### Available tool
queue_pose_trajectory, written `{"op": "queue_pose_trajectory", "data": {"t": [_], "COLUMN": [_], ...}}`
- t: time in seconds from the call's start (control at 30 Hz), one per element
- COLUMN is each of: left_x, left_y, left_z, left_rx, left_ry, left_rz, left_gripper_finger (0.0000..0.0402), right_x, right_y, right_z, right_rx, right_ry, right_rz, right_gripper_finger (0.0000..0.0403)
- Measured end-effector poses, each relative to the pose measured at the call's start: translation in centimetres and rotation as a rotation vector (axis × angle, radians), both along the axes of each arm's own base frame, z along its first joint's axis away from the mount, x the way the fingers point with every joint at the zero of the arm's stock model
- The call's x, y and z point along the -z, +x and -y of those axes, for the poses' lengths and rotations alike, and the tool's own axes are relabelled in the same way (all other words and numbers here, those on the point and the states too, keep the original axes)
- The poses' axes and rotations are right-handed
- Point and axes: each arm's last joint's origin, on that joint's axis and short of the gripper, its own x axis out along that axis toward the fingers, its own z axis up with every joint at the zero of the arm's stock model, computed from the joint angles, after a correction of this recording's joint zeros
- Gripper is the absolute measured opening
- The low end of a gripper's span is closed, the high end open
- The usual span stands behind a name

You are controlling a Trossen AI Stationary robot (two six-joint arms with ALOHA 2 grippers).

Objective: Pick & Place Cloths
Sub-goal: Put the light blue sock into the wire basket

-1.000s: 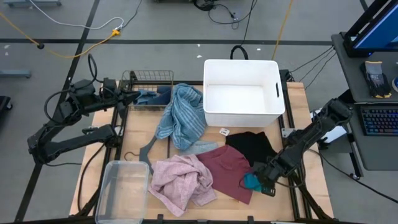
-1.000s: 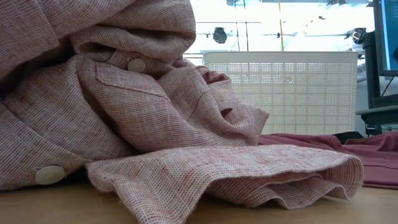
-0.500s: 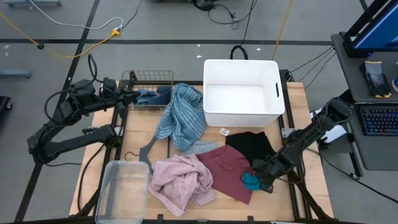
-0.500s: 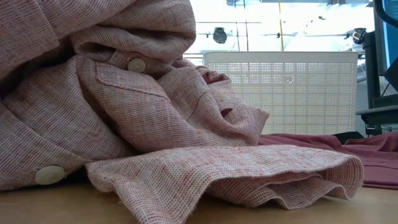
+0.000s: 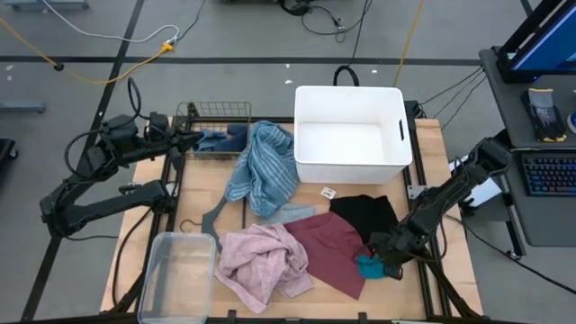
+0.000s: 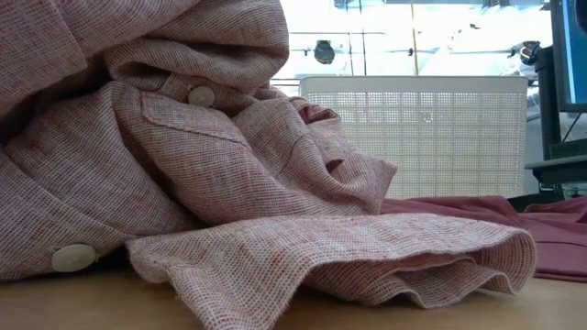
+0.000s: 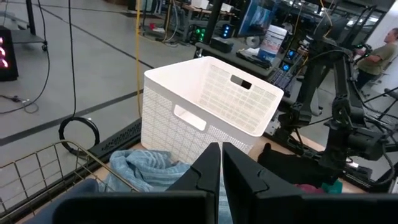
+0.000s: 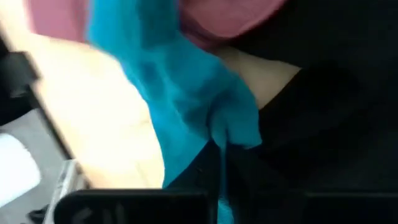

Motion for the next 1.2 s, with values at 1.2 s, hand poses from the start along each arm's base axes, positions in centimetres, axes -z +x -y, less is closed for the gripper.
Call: {"op": "queue_pose_trajectory", "data": {"t": [1.2], "left_x": [-0.1], "left_y": [6.6], "left_z": [-1.0], "left_rx": [0.322], "left_ry": [-0.229], "left_rz": [0.086], "left_gripper_finger": [0.0019], "right_x": [-13.7], "right_y": [3.3], "right_z": [3.9], "right_rx": [0.222], "right_ry": [0.109], "right_rz": [1.405], "right_gripper_finger": [0.0]}}
